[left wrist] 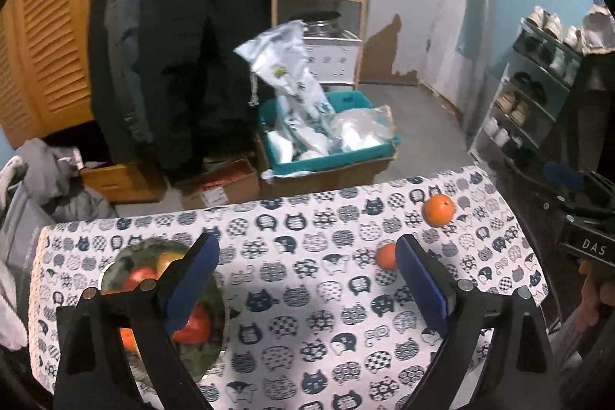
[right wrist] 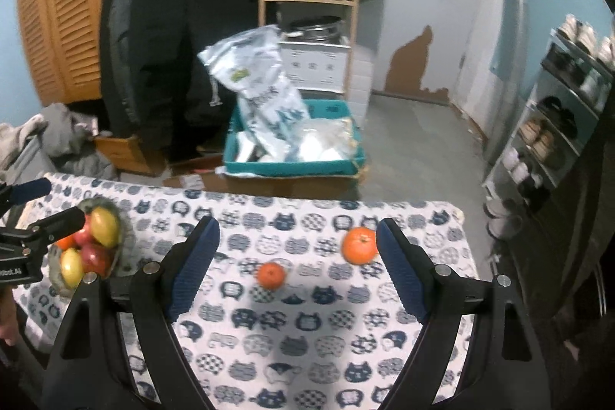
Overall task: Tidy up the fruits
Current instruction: 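Withdraw both tools from the bowl toward the two remaining small oranges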
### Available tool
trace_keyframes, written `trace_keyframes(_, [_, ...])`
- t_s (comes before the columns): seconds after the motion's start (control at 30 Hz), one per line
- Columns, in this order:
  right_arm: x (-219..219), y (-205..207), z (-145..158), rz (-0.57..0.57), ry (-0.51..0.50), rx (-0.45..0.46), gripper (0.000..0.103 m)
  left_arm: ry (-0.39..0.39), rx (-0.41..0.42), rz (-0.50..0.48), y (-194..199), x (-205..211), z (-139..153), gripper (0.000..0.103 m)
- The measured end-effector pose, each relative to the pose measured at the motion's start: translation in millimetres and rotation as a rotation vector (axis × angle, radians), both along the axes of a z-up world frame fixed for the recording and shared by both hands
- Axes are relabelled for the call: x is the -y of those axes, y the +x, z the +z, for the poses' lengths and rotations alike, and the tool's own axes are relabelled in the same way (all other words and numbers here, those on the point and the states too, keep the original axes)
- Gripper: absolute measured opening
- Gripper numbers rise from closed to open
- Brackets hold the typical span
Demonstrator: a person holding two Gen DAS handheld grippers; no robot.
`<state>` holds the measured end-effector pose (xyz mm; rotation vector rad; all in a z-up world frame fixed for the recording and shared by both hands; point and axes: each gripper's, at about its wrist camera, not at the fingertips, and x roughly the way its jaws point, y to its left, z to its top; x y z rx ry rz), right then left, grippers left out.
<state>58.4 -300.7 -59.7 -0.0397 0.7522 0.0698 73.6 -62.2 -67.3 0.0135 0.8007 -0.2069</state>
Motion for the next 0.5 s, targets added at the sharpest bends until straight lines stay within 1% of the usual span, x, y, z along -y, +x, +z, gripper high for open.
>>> trace_keyframes(0.27, [41.5, -2.1, -10.6, -0.077, 0.000, -0.024, 0.083, -0.007, -0.049, -0.044, 12.3, 34.1, -11.7, 0.094])
trace_keyframes(0.5, [58.6, 1.7, -26.5, -0.111, -0.004, -0.068, 0.083, 0.028, -0.091, -0.069, 23.9, 56.7, -30.2, 0.094])
